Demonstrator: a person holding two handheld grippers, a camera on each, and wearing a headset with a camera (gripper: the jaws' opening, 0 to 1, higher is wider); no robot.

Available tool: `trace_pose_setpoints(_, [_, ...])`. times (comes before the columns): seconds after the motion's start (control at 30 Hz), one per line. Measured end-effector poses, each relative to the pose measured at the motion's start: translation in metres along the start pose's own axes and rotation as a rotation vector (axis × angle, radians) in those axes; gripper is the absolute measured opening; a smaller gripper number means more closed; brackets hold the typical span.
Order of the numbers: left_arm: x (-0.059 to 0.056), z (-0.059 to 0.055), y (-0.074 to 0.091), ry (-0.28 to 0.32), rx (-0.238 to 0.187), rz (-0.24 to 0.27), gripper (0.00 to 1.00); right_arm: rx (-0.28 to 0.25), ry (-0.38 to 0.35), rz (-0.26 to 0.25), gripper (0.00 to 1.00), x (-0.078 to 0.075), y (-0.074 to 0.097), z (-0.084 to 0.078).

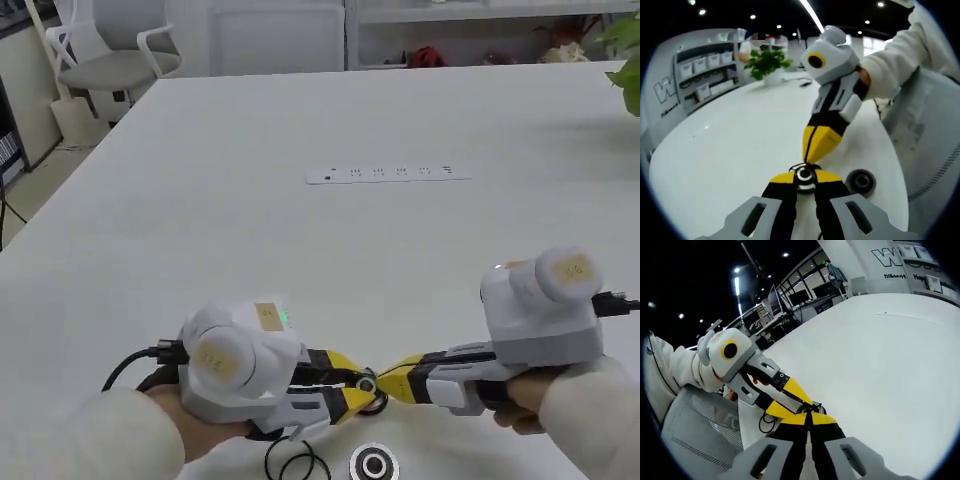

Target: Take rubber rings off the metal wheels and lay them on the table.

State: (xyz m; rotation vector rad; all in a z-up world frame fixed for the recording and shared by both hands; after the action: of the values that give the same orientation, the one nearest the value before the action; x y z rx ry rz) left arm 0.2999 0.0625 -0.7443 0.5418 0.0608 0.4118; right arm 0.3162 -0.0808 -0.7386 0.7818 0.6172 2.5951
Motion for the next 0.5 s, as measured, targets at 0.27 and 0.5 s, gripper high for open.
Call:
trace_pose_setpoints(0.27, [-0.001, 0.001, 0.0, -0.005, 0.012, 0.011, 0.14, -0.03, 0.001, 0.002, 0.0, 0.002, 0.001, 0.007])
trace_pose_setpoints(0.5, [0.0, 0.01, 0.0, -0.034, 0.053, -0.001, 0.15, -0.015, 0.002, -0.016, 0.0, 0.0, 0.003, 0.006])
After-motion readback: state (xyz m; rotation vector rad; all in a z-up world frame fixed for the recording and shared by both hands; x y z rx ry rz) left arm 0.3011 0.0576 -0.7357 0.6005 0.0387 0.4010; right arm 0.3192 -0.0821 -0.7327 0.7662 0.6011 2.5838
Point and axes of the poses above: the centre of the closed fingertips' face, and the gripper's own axes: y roughly backward along the fingers, x roughly to its left, z roughly out of its top, the point moved 9 cm from there along y, roughly backward along the fingers
